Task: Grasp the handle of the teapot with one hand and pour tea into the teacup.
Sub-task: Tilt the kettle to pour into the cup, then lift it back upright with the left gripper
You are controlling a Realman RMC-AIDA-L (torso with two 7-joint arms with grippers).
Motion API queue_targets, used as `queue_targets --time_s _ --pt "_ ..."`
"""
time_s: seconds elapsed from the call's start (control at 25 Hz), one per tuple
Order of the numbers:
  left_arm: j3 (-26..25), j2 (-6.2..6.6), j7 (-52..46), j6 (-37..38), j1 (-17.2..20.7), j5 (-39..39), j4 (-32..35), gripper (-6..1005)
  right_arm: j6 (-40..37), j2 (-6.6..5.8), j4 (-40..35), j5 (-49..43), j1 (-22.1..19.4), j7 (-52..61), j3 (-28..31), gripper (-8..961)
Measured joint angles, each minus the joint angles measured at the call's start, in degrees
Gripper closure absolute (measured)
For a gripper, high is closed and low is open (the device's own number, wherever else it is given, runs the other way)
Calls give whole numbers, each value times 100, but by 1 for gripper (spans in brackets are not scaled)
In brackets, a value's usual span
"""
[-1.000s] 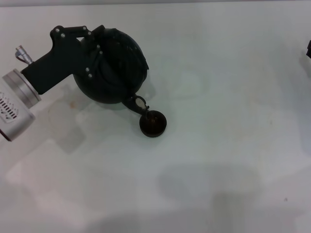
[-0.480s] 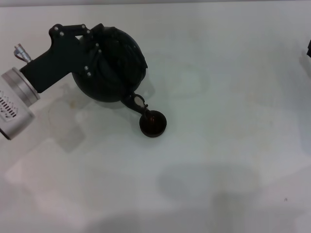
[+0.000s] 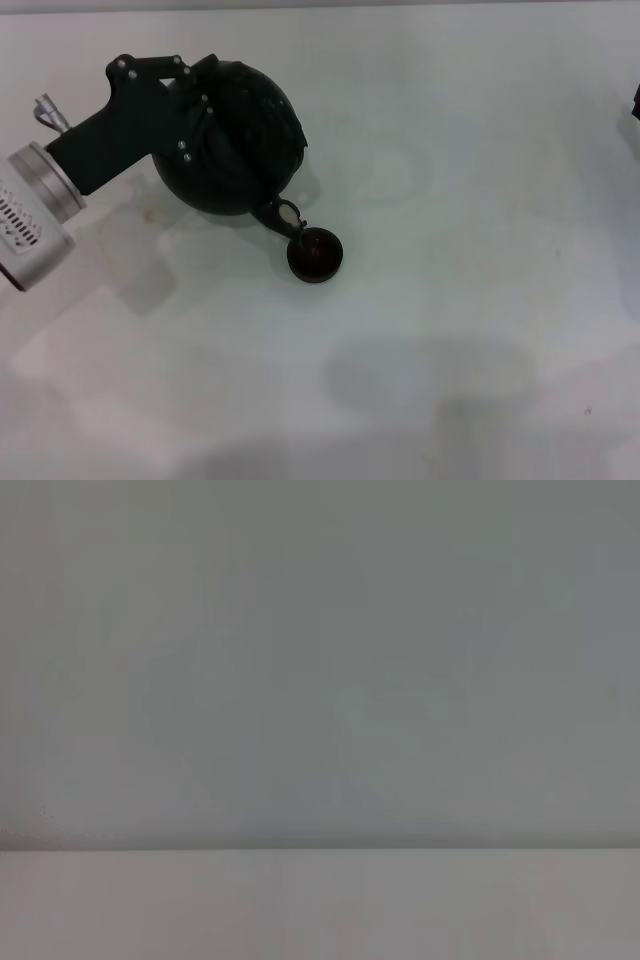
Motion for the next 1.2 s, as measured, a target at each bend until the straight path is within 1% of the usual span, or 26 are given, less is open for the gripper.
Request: queue_targets --time_s 0.6,1.2 --pt "-35 -16 -2 34 27 -102 -86 897 -11 -7 2 0 -7 -7 0 108" --pt "-46 -17 -42 42 -39 -162 -361 898 -139 -8 2 0 -8 -23 0 108"
